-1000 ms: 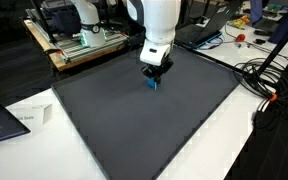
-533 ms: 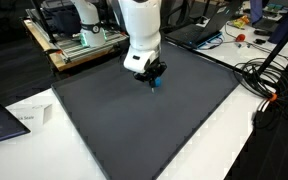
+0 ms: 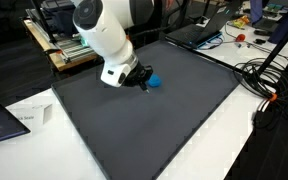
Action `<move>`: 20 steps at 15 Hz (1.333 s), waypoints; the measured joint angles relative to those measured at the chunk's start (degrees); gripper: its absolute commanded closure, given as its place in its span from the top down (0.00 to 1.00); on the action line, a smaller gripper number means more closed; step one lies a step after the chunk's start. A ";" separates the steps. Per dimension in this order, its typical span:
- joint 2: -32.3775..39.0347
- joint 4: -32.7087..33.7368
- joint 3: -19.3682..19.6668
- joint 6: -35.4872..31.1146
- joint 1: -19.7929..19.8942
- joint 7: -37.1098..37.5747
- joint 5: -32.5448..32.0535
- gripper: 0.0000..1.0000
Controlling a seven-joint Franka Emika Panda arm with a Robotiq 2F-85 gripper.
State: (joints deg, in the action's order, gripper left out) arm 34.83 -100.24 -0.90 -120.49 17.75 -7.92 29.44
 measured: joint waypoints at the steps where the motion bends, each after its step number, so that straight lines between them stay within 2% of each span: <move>1: 0.22 0.07 0.00 0.97 0.91 -0.76 1.14 0.03; 10: 2.10 0.31 0.15 7.18 6.05 -9.92 14.51 0.03; 20: 3.01 -0.27 0.23 11.30 6.54 -24.89 24.39 0.03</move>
State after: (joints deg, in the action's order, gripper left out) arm 37.84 -100.50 -0.68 -109.19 24.29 -32.81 53.83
